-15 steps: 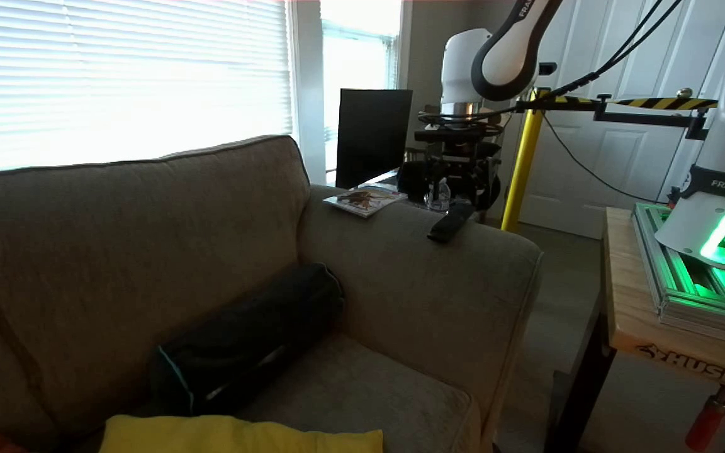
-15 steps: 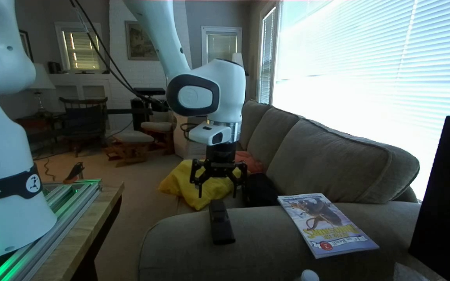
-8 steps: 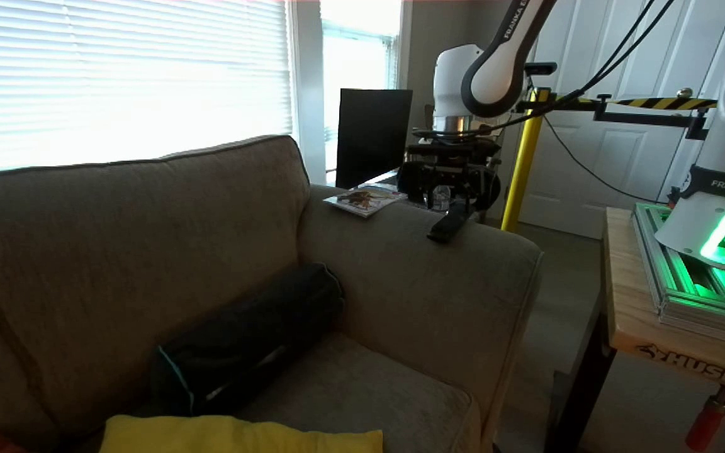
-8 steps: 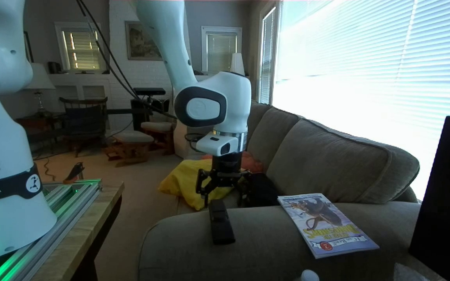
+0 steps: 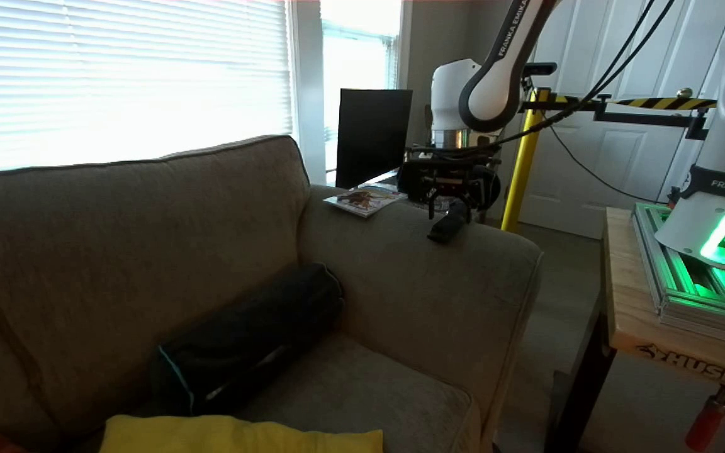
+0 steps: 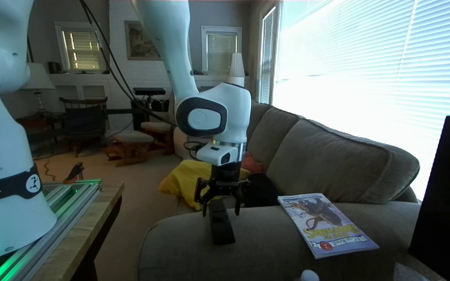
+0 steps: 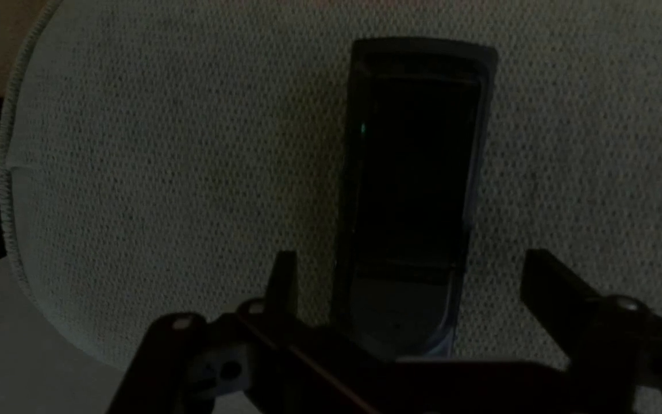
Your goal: Put the black remote on the side table
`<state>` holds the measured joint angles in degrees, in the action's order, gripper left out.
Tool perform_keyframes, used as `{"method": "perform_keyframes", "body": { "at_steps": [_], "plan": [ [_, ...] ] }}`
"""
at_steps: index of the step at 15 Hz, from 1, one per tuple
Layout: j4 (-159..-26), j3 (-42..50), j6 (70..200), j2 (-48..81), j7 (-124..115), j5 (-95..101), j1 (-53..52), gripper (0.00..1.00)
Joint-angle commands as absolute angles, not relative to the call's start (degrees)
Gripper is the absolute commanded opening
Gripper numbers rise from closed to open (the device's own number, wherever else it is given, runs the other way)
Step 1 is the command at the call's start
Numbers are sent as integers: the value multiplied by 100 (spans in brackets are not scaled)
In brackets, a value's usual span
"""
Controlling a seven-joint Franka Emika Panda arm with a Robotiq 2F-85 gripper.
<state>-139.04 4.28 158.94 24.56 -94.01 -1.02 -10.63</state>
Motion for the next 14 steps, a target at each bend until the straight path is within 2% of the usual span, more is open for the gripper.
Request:
{"method": "perform_keyframes", "body": {
  "at_steps": [1,2,3,5,9,10,14],
  "plan": [
    [-13812,545,16069,2652,-9301,-63,-1214,100],
    [-13818,553,16106,2674,-9286,-72,-1226,100],
    [-13821,572,16132,2680,-9274,-73,-1238,75],
    [-13808,606,16160,2691,-9245,-79,-1253,66],
    [-13806,637,16207,2679,-9170,-108,-1240,37],
    [-13808,637,16211,2679,-9157,-114,-1236,32],
    [-13946,321,16048,2444,-8773,-404,-899,32]
  ]
}}
